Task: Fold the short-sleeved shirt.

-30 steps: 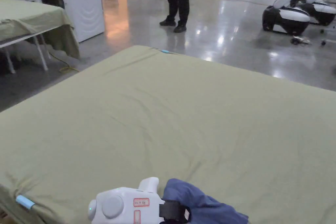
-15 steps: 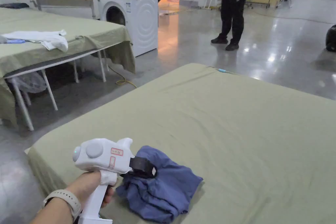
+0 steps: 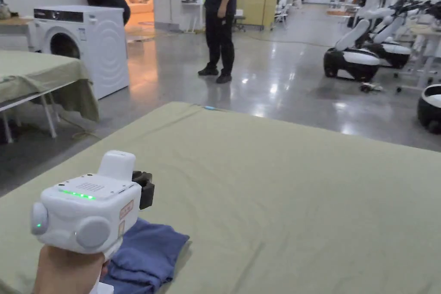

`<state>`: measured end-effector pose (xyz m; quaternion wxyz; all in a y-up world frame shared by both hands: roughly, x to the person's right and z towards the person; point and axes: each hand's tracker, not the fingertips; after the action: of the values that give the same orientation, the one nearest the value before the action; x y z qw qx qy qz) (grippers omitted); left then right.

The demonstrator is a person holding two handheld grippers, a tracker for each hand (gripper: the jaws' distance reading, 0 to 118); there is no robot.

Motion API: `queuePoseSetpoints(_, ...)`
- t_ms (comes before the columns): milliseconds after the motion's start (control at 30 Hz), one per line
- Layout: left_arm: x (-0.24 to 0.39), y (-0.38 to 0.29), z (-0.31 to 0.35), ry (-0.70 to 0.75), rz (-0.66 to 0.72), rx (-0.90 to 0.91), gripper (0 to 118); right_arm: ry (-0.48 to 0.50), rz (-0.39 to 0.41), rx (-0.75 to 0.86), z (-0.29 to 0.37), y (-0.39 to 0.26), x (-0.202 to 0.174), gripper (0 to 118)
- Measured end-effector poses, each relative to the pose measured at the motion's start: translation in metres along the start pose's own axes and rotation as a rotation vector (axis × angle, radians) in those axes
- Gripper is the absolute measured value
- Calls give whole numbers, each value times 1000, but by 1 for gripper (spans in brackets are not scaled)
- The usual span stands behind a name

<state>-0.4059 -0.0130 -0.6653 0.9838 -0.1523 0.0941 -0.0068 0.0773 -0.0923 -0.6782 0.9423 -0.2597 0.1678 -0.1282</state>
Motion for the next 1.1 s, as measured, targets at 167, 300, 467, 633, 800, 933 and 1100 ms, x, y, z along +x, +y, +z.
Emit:
queuePoseSetpoints(167, 144, 56, 42, -178, 10, 172, 17, -127, 115, 269, 49, 90, 9, 11)
queuePoseSetpoints(300, 241, 79, 52, -229, -61, 262, 17, -269, 309, 345, 75, 152, -6, 11)
queuePoseSetpoints(467, 291, 76, 89, -249, 120, 261, 17, -310, 203, 371, 100, 168, 16, 11)
queuePoseSetpoints(633, 305, 77, 94, -218, 3, 230, 17, -383, 339, 380, 111, 175, 23, 11)
queuePoseSetpoints(800, 294, 90, 97, -253, 77, 231, 17, -328, 287, 397, 125, 179, 16, 11)
queuePoseSetpoints(933, 295, 91, 105, -244, 41, 249, 17, -328, 298, 390, 114, 172, 17, 12)
queuePoseSetpoints(1100, 295, 90, 102, -230, -7, 259, 77, -300, 295, 387, 113, 167, 8, 56)
